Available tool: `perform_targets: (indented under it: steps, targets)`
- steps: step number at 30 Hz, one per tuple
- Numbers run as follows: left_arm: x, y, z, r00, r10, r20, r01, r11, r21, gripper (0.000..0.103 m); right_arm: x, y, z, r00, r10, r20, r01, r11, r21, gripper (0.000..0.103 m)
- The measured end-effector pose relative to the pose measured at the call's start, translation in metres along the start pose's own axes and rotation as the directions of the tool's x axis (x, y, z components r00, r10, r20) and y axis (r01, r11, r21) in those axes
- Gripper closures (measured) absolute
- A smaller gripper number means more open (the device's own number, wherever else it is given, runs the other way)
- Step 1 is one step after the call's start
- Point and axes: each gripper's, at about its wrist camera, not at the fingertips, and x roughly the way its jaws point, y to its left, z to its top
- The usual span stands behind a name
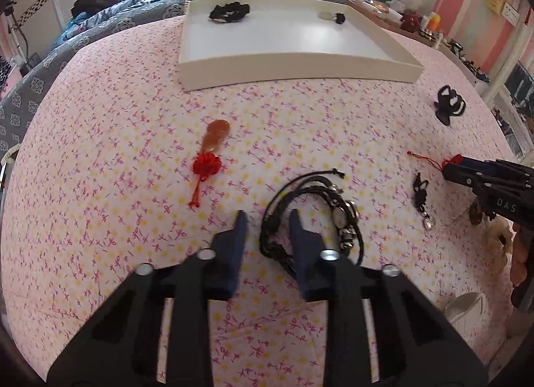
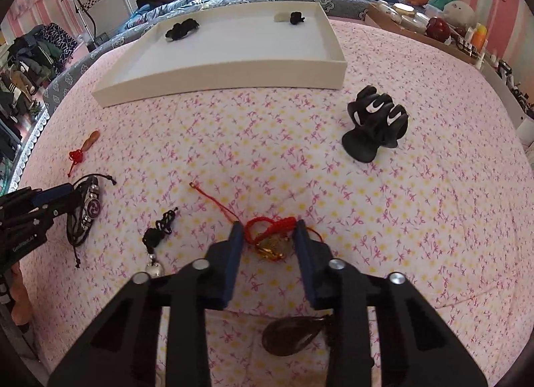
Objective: Organize jewelry
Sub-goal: 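Grasp the black cord bracelet with the left tool while the right tool grasps the red string charm, then carry the cord bracelet and red string charm with both tools into the tray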
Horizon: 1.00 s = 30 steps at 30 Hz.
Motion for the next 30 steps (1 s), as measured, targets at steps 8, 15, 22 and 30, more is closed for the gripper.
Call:
perform_targets:
  steps: [8,15,22,30]
  targets:
    - [0.000,0.000,-0.001,1.000,0.012,0.000,-0.012,1.000,0.003,0.093,0.000,-0.003,0.001,1.000,0.011,0.018,-0.011,1.000,-0.003,0.085]
    - [-0.005,0.004,0.001,1.000,0.005,0.008,-0.005,1.000,-0.011,0.094,-0.007,-0.008,0.003,0.999,-0.001,0.048,0.000,1.000,0.007,0.097]
    - [-0.018,0.008,0.012,0.999,-0.006,0.042,0.006,1.000,-0.015,0.096,-0.017,-0.013,0.008,0.997,0.009,0.080,-0.011,1.000,0.028,0.097]
    - [-0.041,0.016,0.026,0.996,-0.029,0.084,0.032,0.999,-0.031,0.096,-0.034,-0.016,0.015,0.993,0.028,0.117,-0.034,0.998,0.048,0.097]
